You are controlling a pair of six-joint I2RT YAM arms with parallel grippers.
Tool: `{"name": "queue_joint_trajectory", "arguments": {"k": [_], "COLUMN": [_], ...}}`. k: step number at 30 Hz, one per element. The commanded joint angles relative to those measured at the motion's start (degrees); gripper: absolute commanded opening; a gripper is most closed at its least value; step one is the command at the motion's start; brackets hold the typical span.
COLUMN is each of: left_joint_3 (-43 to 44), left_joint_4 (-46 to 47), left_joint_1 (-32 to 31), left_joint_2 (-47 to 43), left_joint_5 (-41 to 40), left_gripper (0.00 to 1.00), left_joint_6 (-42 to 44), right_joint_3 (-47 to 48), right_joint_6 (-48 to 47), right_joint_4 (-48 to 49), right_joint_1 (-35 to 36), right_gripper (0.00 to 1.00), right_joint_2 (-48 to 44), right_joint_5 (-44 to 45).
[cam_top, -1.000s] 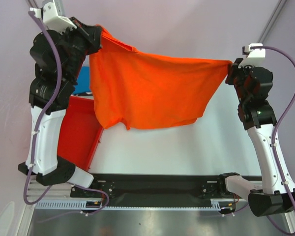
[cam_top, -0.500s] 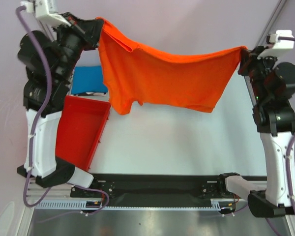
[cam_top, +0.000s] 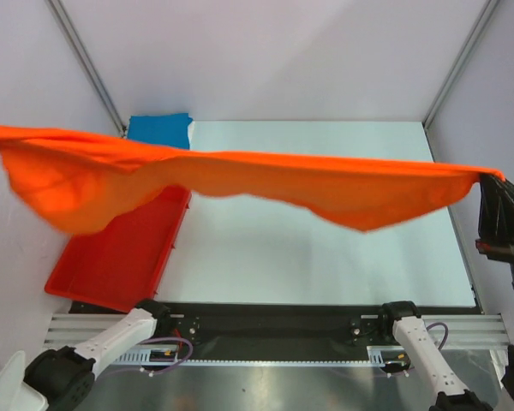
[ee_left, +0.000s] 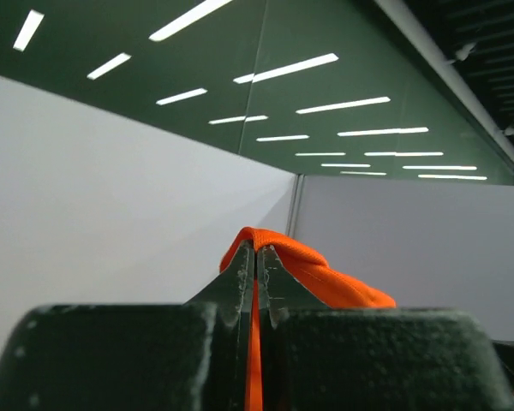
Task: Fold and stack the t-shirts
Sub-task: Flatten the tshirt out
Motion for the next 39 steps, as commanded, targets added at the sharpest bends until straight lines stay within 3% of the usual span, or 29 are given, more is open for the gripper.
{"name": "queue_joint_trajectory", "arguments": {"k": [1,6,12,13,16,18,23,27,31,39], "left_joint_3": [-5.37,-12.76,-35.15,-41.62,-49.48,-50.30,-43.20,-34.59,-23.44,-12.78], "left_joint_4": [1.19,5.39,17.76,19.72,25.79,30.35,32.66,30.74,26.68,23.43], "left_joint_1": [-0.12,-0.12,-0.12,-0.12,0.50,1.29,1.90,2.69,3.57,6.29], "left_joint_2": [3.49,7.79,12.45,14.98,23.66,29.92,51.25,61.82,69.31,77.32], "left_joint_5": [1.46,3.12,3.57,3.66,2.86,5.04,4.36,4.19,2.16,1.10], "left_gripper": [0.00,0.00,0.00,0.00,0.00,0.00,0.00,0.00,0.00,0.00], "left_joint_6": [-1.07,-2.12,-1.95,-1.25,-0.46,-0.71,-0.01,-0.80,-0.89,-3.17], "right_joint_3": [-1.93,-14.13,-36.60,-40.23,-51.23,-54.31,-55.39,-49.42,-42.74,-28.94], "right_joint_6": [4.39,5.97,2.20,2.11,1.14,-0.08,-0.88,-3.78,-4.22,-7.21], "right_joint_4": [-4.44,2.58,12.42,16.35,24.27,27.62,37.47,37.66,37.57,34.49], "right_joint_1": [-2.00,-2.27,-2.27,-2.27,-2.27,-2.70,-7.00,-10.61,-15.18,-15.89], "right_gripper": [0.00,0.00,0.00,0.00,0.00,0.00,0.00,0.00,0.00,0.00], "right_joint_2": [1.32,0.88,3.87,4.65,7.37,12.29,25.56,41.08,50.96,65.12], "right_joint_5": [-2.42,0.20,6.17,6.80,11.01,13.03,12.96,13.14,9.89,5.58]}}
